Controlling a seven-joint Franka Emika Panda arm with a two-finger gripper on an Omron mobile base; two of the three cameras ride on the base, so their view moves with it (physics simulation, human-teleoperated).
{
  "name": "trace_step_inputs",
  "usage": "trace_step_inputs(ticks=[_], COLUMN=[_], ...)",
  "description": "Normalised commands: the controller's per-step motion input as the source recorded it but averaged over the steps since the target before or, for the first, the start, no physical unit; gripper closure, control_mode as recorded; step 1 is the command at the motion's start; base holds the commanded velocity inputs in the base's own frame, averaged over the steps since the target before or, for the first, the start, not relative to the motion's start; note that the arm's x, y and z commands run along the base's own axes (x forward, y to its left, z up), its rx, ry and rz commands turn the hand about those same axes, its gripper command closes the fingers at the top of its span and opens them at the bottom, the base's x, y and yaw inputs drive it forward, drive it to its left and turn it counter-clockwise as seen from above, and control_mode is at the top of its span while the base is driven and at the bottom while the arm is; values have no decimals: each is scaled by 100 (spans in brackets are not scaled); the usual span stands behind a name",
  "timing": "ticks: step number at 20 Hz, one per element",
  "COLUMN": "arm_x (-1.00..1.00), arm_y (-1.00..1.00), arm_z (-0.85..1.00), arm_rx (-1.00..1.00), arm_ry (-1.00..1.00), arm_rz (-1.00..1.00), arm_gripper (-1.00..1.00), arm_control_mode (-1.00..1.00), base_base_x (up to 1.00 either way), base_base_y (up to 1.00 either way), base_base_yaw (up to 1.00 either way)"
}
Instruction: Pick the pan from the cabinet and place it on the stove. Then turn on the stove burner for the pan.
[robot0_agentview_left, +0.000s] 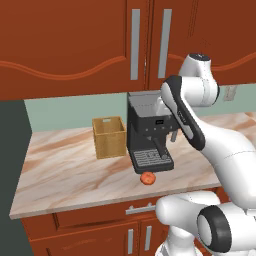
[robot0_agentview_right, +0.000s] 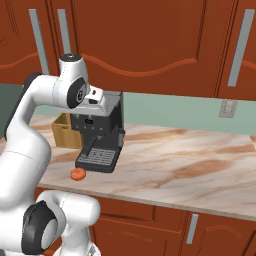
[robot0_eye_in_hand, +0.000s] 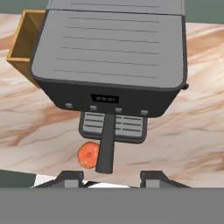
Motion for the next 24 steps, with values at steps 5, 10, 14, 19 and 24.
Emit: trace_step_inputs(ticks=[5, 10, 14, 19, 24], arm_x=[-11, -14, -1, 0, 0], arm_y=[0, 3, 11, 16, 2], arm_z=[0, 1, 15, 34, 43], arm_rx=[0, 0, 0, 0, 0], arm_ry=[-4, -25, -28, -28, -20], arm_rz=[0, 0, 0, 0, 0], arm_gripper=[-100, -100, -100, -100, -100], arm_control_mode=[-100, -100, -100, -100, -100], base_base_x=[0, 0, 0, 0, 0], base_base_y=[0, 0, 0, 0, 0], base_base_yaw=[0, 0, 0, 0, 0])
